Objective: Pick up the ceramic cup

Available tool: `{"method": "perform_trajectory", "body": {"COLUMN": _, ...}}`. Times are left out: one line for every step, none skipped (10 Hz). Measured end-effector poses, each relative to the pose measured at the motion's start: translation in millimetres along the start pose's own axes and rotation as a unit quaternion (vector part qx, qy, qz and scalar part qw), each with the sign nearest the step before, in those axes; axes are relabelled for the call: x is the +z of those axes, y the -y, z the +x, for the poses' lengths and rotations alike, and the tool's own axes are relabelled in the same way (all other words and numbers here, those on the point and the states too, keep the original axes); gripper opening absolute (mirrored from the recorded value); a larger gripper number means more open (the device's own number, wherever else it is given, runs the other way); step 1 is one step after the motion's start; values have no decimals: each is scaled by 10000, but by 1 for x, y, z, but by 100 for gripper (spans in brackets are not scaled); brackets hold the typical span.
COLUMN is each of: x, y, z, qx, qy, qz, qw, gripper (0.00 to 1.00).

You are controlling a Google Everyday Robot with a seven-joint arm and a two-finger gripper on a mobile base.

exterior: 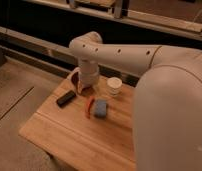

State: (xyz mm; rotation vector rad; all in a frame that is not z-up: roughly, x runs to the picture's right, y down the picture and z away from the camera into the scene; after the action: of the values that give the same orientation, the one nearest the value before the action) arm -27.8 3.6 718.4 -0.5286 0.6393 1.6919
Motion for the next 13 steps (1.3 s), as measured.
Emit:
{"method": "perform_trajectory", "body": {"x": -10, "y": 17, "z": -9, "qx": 149, "qy": 37, "qz": -31, "qw": 9999, "gripper": 65}}
{"method": "perform_trajectory", "body": {"x": -18, "y": 30, "z": -15, "qx": 256, "qy": 75, "qz": -65, "qw": 9996, "gripper": 65}}
{"method": "perform_trajectory", "body": {"x": -24, "y": 44, "z": -20, "qx": 362, "qy": 110, "qz": -108, "qw": 9992, "gripper": 65}}
{"method": "perform_trajectory", "body": {"x": -28, "y": 54, "z": -22, "qx": 440, "qy": 127, "qz": -137, "qw": 9989, "gripper": 65}}
{"method": "perform_trajectory", "body": {"x": -30, "y": 71, "z": -25, "qx": 575, "qy": 140, "qz": -135, "qw": 9982, "gripper": 65}}
{"method": "perform_trajectory", "body": {"x": -30, "y": 78, "z": -25, "qx": 613, "qy": 129, "qz": -83, "qw": 9980, "gripper": 65}}
{"method": "perform_trajectory", "body": {"x": -30, "y": 75, "z": -25, "qx": 604, "qy": 135, "qz": -102, "qw": 9980, "gripper": 65}}
{"method": "perform_trajectory", "body": {"x": -30, "y": 72, "z": -25, "qx": 586, "qy": 143, "qz": -116, "qw": 9981, "gripper": 65}}
{"method": "perform_trajectory", "body": {"x": -30, "y": 72, "z": -25, "qx": 589, "qy": 142, "qz": -116, "qw": 9981, "gripper": 65}}
{"method": "perform_trajectory", "body": {"x": -30, "y": 73, "z": -25, "qx": 608, "qy": 131, "qz": -121, "qw": 9980, "gripper": 65}}
{"method": "perform_trajectory", "body": {"x": -29, "y": 72, "z": -26, "qx": 665, "qy": 109, "qz": -143, "qw": 9976, "gripper": 65}}
{"method": "perform_trajectory", "body": {"x": -31, "y": 76, "z": -34, "qx": 879, "qy": 112, "qz": -198, "qw": 9959, "gripper": 65}}
{"method": "perform_trajectory", "body": {"x": -35, "y": 91, "z": -48, "qx": 1206, "qy": 166, "qz": -181, "qw": 9924, "gripper": 65}}
